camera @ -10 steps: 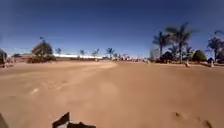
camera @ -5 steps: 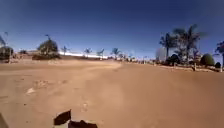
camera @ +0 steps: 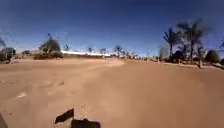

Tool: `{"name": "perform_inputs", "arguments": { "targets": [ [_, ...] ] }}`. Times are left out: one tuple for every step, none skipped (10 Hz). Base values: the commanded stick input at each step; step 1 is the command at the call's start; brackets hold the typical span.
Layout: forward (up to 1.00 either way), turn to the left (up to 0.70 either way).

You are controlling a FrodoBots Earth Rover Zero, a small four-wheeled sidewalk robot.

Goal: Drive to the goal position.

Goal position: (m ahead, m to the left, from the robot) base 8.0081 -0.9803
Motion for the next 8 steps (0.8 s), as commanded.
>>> {"name": "perform_inputs", "arguments": {
  "targets": [
    [0.70, 0.00],
    [0.70, 0.00],
    [0.70, 0.00],
    [0.70, 0.00],
    [0.70, 0.00],
    [0.70, 0.00],
    [0.70, 0.00],
    [0.70, 0.00]
  ]
}}
